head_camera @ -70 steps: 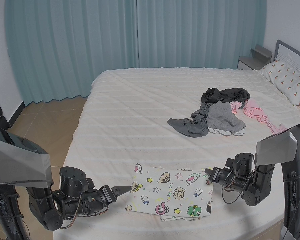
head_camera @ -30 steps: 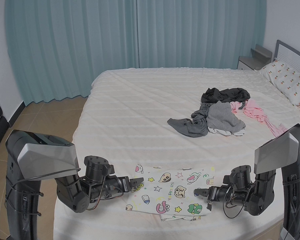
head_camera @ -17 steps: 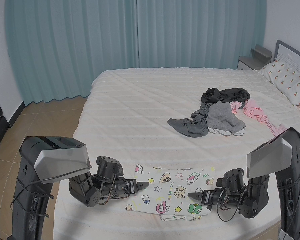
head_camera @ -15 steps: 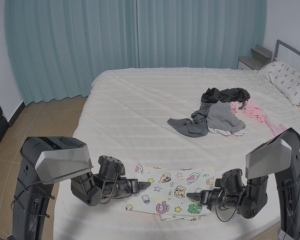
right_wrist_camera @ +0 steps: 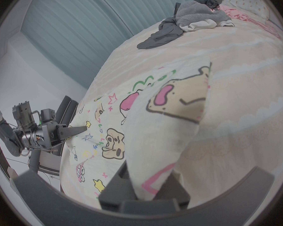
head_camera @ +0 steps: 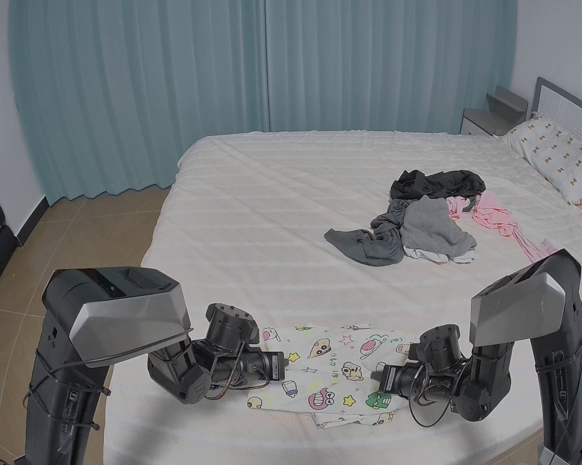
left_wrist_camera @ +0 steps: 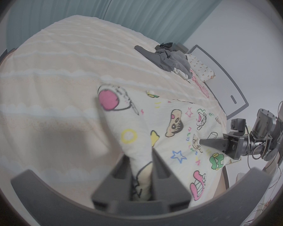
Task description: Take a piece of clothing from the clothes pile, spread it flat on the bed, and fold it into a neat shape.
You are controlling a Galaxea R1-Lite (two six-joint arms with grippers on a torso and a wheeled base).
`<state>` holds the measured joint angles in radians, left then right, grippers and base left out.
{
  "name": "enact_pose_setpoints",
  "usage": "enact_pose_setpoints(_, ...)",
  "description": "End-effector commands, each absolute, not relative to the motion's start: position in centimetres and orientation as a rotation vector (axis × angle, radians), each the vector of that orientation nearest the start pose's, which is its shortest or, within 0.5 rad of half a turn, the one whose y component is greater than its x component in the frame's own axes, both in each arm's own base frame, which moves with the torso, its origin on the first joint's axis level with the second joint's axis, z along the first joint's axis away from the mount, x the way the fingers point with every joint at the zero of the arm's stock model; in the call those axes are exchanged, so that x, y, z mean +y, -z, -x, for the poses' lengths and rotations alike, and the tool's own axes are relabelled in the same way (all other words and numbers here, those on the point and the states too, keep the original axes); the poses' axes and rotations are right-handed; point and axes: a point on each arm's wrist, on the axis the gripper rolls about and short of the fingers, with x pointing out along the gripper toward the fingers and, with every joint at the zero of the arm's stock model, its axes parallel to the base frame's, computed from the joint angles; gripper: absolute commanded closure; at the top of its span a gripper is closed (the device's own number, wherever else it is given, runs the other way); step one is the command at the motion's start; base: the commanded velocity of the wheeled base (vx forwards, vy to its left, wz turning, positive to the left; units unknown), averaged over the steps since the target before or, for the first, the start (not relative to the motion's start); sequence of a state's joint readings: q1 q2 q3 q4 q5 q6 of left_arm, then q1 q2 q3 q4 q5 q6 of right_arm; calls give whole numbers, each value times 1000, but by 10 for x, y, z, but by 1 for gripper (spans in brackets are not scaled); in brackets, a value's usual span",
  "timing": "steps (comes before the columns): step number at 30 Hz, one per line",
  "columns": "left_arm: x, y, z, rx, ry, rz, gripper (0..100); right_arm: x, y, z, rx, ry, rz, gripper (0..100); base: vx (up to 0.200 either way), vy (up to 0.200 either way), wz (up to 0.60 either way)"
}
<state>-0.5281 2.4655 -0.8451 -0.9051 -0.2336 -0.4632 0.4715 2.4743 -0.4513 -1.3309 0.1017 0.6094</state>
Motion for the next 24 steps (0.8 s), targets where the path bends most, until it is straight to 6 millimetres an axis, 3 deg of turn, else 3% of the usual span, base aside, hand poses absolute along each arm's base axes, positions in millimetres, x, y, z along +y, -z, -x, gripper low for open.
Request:
enact_pose_setpoints(1,-191,38,-316,863,537,349,100,137,57,-268,809,-317,-453,100,0,0,0)
enact_pose_setpoints(9,-195,6,-302,866,483,538,100,132,32,-259,782,-303,-559,100,0,0,0)
enact_pose_setpoints(19,-188,-7,-292,818,482,572,100,128,18,-250,722,-324,-617,100,0,0,0)
enact_pose_setpoints(24,-188,-8,-291,823,476,591,100,128,17,-250,721,-325,-617,100,-200,0,0)
